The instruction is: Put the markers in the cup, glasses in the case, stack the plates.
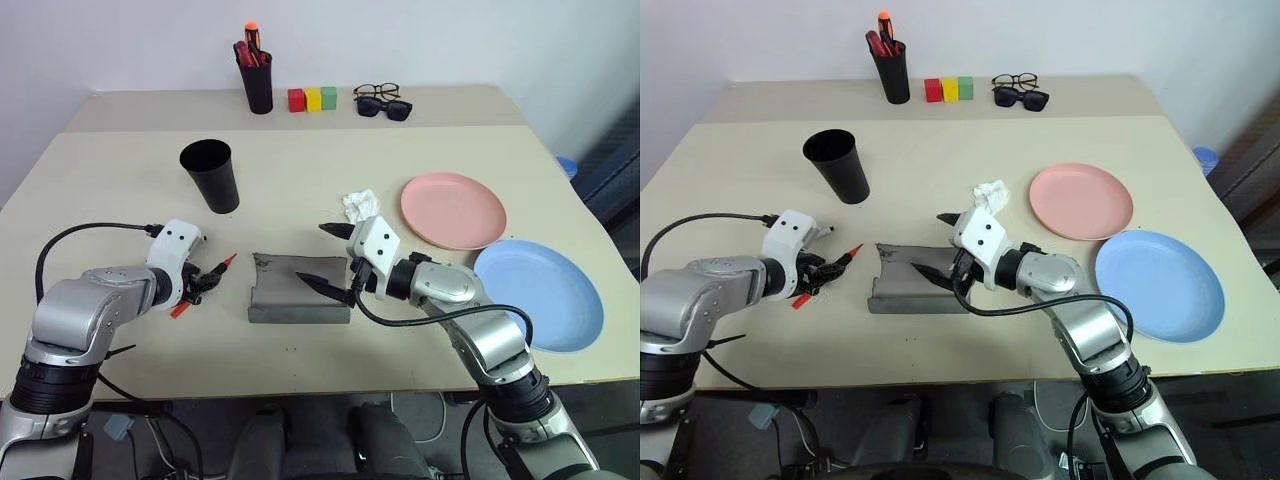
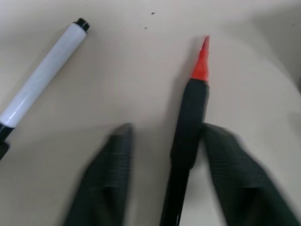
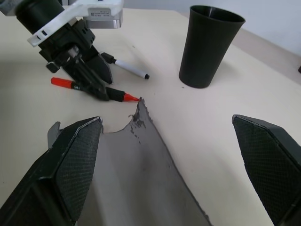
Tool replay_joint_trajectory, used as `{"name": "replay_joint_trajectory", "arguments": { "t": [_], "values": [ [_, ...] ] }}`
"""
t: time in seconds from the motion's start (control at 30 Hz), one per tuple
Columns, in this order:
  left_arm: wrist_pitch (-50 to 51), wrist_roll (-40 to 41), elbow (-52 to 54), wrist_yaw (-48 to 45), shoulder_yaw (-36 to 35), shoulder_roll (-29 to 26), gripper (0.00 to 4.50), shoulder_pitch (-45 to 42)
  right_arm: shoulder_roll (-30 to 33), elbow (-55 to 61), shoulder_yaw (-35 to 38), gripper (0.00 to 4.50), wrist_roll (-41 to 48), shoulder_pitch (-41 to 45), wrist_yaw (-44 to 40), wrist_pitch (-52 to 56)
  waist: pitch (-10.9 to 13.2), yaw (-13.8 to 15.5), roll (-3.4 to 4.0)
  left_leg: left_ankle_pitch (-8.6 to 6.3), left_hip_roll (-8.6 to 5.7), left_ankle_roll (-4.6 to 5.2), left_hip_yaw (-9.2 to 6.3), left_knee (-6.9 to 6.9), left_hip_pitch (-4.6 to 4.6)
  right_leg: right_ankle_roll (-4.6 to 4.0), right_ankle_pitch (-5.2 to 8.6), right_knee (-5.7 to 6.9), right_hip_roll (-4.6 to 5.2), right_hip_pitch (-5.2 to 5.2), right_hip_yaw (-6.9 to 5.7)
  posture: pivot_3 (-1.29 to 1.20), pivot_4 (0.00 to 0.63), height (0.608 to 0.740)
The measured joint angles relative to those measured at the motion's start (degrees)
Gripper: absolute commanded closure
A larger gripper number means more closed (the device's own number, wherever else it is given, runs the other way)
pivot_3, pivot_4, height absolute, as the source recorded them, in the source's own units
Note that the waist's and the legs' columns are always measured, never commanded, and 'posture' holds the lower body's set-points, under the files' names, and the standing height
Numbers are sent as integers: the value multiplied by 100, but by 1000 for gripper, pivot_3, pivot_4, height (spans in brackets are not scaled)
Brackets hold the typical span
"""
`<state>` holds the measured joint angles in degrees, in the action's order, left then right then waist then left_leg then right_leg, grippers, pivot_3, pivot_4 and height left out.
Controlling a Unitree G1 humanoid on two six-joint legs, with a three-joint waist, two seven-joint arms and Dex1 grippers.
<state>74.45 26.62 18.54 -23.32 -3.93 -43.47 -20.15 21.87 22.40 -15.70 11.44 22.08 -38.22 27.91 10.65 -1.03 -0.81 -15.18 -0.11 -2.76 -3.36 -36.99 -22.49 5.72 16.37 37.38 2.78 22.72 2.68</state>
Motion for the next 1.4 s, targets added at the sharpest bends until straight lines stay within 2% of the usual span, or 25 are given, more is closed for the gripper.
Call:
{"name": "replay_joint_trajectory", "arguments": {
  "t": [0.03,0.07,0.17,0.23,0.33,0.47,0.57,0.63,0.77,0.87,0.97,1.07,1.27,1.3,1.33,1.4],
  "values": [
    [-8,-10,-3,-16,0,-11,4289,0,-16,0,0,0,0,0,11,4,0,1,0,0,0,0,0,0,0,0,0,0,0,0,0,0,150,740],
    [-11,-16,-3,-24,0,-13,4461,0,-36,0,0,0,0,0,19,8,0,1,0,0,0,0,0,0,0,0,0,0,1,0,0,0,150,740],
    [-19,-44,-3,-7,-26,8,4461,4,-54,-1,0,0,1,0,20,9,0,1,0,0,0,0,0,0,0,0,0,0,1,0,0,0,150,740],
    [-231,-56,3,45,-262,274,4461,60,-56,-16,0,0,2,3,6,7,0,6,0,1,0,-1,0,0,-1,0,0,0,2,1,0,0,150,740],
    [-1184,-57,285,47,-604,738,4461,116,-70,-45,1,0,14,39,-42,3,3,26,-7,3,5,-5,-1,-2,-7,0,0,-1,7,4,-1,0,150,740],
    [-2473,152,393,-132,-856,1437,4461,-805,-213,-247,22,0,58,240,-69,-28,3,74,-10,8,-9,-13,-7,-11,-11,5,-3,-3,14,-4,-11,0,150,740],
    [-3539,-127,-327,160,-883,1790,4461,-1715,-398,-373,23,0,73,454,-49,-86,1,19,-10,7,-14,-13,-4,-9,-5,7,-5,-3,7,-4,-9,0,150,740],
    [-4515,-676,-1137,578,-822,1951,4461,-2144,-504,-504,63,0,70,550,15,-126,1,-7,-10,7,-11,-12,-1,-5,-2,7,-5,-1,0,0,-5,0,150,740],
    [-6208,-1679,-2918,1418,-718,2133,4461,-2763,-920,-1064,96,0,-90,875,433,-253,2,-4,-11,10,-9,-14,2,-5,-12,7,-5,7,-4,17,-2,0,150,740],
    [-7227,-2040,-4044,1789,-683,2274,4461,-3026,-1206,-1387,158,0,-240,1162,853,-351,1,18,-11,10,-12,-14,4,-8,-26,8,-6,8,3,29,-2,0,150,740],
    [-7835,-2212,-5002,1962,-699,2294,4461,-3062,-1278,-1485,311,0,-244,1172,1065,-438,1,25,-11,11,-15,-14,2,-27,-86,16,-10,18,4,83,-4,0,150,740],
    [-8135,-2240,-5566,1946,-698,2319,4461,-3059,-1278,-1502,371,0,-246,1151,1154,-450,1,23,-12,11,-18,-15,4,-37,-104,17,-11,36,7,105,-4,0,150,740],
    [-8539,-2234,-5897,1830,-696,2457,4461,-3057,-1245,-1484,386,0,-243,1046,1201,-451,1,14,-12,16,-18,-21,4,-37,-101,16,-10,55,2,109,-4,0,150,740],
    [-8568,-2233,-5900,1827,-697,2485,3521,-3057,-1244,-1484,385,0,-243,1041,1202,-451,1,13,-12,16,-18,-21,5,-36,-101,16,-10,57,2,109,-4,0,150,740],
    [-8599,-2235,-5904,1831,-695,2504,3216,-3055,-1246,-1484,385,0,-243,1042,1202,-451,1,8,-12,16,-18,-22,5,-37,-100,16,-10,58,1,109,-4,0,150,740],
    [-8624,-2239,-5904,1856,-693,2516,2179,-3053,-1255,-1484,382,0,-241,1042,1200,-451,1,-7,-13,16,-17,-22,4,-36,-100,16,-10,61,1,113,-3,0,150,740]
  ]
}}
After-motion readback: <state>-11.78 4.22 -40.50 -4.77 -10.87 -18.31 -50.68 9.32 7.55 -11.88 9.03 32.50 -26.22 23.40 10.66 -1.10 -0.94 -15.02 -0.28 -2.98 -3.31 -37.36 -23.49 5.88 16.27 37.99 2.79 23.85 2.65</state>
